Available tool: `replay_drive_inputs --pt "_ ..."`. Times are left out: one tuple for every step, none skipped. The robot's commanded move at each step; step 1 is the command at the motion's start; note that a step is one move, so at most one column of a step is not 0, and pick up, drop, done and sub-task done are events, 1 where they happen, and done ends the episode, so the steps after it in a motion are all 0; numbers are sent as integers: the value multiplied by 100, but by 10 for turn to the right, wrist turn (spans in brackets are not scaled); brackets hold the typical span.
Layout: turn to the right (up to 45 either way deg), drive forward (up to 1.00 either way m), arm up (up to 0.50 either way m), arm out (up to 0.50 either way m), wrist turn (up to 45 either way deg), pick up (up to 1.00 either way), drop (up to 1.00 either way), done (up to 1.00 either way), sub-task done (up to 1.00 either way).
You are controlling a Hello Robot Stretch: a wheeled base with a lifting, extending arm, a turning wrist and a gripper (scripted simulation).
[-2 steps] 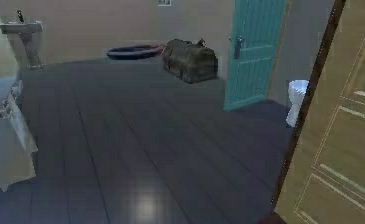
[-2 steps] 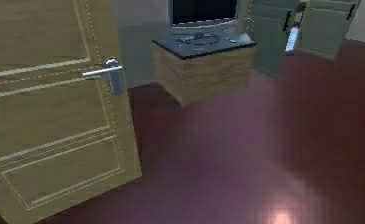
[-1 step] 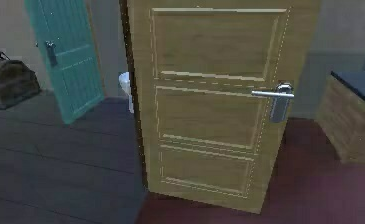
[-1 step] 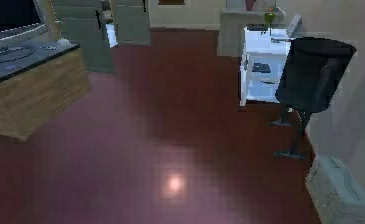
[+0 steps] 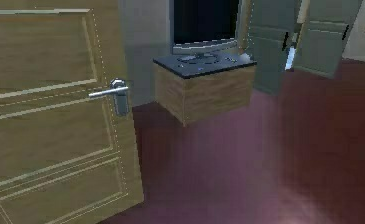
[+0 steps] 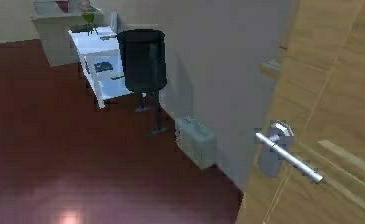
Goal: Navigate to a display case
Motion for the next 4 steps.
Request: replay_drive_inputs --pt "360 0 0 0 0 0 0 0 0" --pt "0 100 0 0 0 0 0 0 0" --pt "0 100 0 0 0 0 0 0 0" --pt "30 0 0 0 0 0 0 0 0"
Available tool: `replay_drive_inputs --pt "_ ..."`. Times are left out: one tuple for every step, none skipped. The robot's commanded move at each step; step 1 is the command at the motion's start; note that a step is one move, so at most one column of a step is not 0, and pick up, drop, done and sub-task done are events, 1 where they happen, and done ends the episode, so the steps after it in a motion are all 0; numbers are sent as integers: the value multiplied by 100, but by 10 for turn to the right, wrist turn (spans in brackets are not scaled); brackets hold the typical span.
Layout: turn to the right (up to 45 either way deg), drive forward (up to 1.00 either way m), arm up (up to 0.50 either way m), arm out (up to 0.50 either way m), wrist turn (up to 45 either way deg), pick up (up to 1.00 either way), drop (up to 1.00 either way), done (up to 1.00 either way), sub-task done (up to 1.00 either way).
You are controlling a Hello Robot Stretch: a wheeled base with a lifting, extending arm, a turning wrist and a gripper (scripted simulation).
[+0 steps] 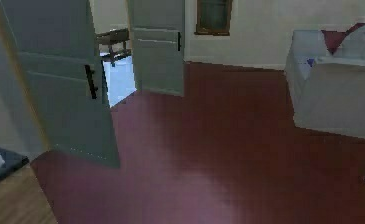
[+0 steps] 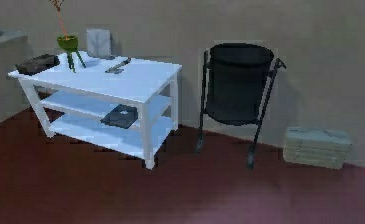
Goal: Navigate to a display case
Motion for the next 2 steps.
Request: replay_drive_inputs --pt "0 100 0 0 0 0 0 0 0" --pt "30 0 0 0 0 0 0 0 0"
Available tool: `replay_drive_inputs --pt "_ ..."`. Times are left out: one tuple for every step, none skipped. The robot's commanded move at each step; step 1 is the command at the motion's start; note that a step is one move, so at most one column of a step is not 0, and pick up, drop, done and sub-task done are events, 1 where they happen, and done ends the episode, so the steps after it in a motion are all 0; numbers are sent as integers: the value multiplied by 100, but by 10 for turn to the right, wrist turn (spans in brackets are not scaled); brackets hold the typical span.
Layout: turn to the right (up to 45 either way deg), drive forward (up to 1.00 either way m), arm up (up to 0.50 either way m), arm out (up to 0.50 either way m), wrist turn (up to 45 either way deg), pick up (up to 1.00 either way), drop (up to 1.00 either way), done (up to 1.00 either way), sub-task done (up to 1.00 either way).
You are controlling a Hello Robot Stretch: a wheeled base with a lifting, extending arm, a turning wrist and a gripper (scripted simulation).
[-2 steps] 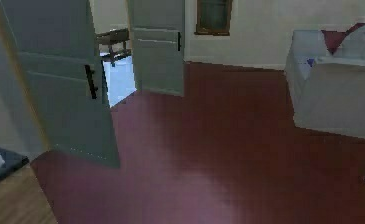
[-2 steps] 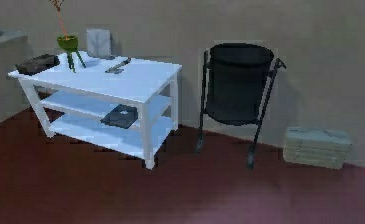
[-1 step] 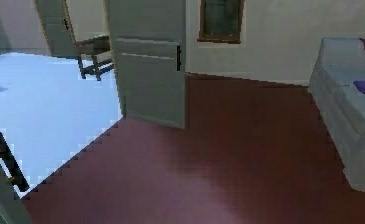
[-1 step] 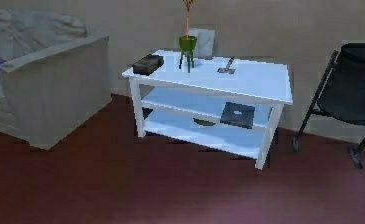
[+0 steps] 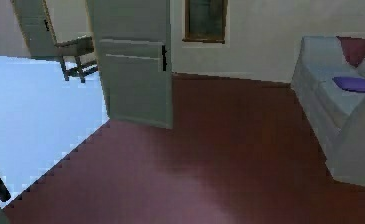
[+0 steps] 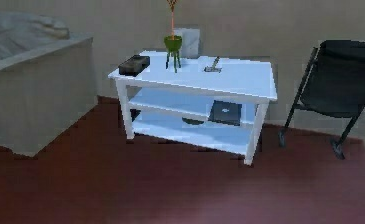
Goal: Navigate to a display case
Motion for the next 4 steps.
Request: replay_drive_inputs --pt "0 55 0 0 0 0 0 0 0" --pt "-240 0 0 0 0 0 0 0 0" --pt "0 45 0 0 0 0 0 0 0" --pt "-240 0 0 0 0 0 0 0 0"
